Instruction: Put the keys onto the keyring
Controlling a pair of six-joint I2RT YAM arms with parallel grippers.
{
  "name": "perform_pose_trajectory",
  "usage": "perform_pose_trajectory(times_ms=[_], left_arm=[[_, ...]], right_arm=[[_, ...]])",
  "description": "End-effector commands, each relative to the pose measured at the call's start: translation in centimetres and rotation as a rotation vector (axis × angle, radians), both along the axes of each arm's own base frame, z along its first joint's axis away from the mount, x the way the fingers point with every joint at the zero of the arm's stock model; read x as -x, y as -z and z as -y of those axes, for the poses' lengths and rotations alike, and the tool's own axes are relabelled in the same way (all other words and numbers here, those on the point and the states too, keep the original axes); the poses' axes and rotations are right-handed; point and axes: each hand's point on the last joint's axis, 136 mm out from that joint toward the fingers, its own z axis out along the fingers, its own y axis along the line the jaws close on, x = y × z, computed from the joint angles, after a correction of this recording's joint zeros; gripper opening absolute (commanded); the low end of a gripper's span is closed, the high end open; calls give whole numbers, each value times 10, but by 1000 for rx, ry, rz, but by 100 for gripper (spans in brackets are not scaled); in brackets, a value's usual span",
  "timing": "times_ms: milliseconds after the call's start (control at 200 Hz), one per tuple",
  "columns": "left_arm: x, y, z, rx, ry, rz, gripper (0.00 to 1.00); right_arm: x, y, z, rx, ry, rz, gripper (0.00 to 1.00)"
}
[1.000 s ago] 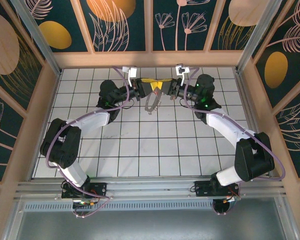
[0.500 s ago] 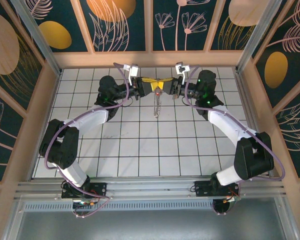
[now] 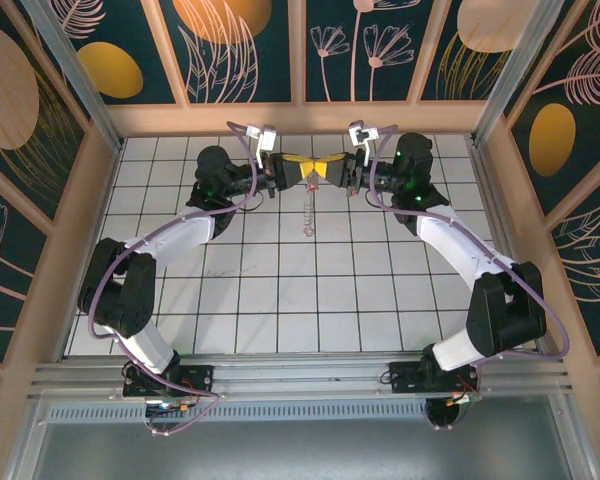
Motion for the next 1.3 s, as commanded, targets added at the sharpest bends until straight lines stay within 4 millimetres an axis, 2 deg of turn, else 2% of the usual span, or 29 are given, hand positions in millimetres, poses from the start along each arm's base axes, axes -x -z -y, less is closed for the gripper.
perform_pose_trajectory(times_ms=[0,150,536,616,676,726,861,956,1151,1296], left_arm=[[26,-24,7,9,109,125,5],[24,-22,8,7,109,123,0],[21,-17,8,19,95,123,0],[19,-18,7,28,78,121,0],[19,-21,6,40,64,125,0],[19,-23,5,47,57,126,0],[20,-29,4,67,60,133,0],[23,-33,3,78,67,138,0],[27,-41,2,99,88,144,0],[30,-44,2,101,97,148,0]], right_arm=[[-12,-2,1,12,24,12,0],[-12,-3,0,12,19,12,0],[-16,-9,-1,3,36,6,0],[-18,-13,5,2,69,11,25],[-16,-18,13,-6,101,25,36],[-14,-22,20,-18,125,34,41],[-8,-26,42,-52,207,44,45],[-7,-18,53,-63,263,34,46],[-1,9,52,-47,261,19,50],[8,21,46,-40,221,39,53]])
